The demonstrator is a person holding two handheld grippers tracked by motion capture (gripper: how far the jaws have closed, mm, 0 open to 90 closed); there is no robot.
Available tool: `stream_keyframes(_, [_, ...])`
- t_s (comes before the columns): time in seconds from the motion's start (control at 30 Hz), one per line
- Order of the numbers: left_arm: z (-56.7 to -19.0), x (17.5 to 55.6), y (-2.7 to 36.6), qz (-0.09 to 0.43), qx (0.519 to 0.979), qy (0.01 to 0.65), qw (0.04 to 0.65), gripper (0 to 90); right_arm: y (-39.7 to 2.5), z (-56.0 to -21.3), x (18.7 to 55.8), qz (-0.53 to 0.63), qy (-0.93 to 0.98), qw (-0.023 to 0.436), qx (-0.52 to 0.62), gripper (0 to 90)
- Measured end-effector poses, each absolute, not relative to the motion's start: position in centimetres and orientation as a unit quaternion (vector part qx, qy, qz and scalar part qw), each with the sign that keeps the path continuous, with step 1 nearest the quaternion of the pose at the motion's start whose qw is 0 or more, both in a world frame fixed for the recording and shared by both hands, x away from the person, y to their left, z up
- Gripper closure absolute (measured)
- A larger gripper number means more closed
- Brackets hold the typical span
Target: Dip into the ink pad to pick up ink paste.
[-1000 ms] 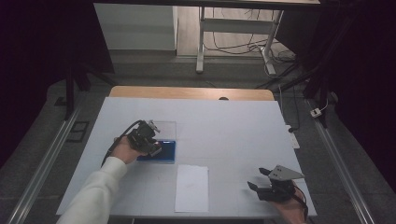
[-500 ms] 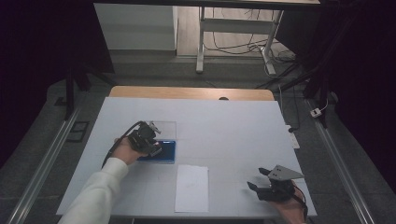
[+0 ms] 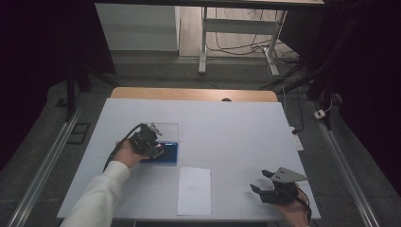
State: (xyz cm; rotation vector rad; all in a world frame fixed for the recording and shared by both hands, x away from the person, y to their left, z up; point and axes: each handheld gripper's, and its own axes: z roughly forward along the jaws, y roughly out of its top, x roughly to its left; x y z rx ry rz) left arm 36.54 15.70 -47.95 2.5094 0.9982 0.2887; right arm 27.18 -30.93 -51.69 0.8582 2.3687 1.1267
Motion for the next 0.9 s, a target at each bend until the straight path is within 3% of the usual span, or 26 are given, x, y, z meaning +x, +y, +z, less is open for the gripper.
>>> stream_keyframes(0.43, [-47.4, 36.0, 16.0, 0.118, 0.901, 0.350, 0.227, 70.3, -31.5, -51.6, 27.3, 0.401, 0.838, 0.195, 0.313, 27.3])
stream_keyframes(0.9, [-45.1, 35.4, 18.2, 0.122, 0.876, 0.370, 0.283, 70.2, -31.5, -51.6, 27.3, 0.405, 0.837, 0.196, 0.312, 27.4])
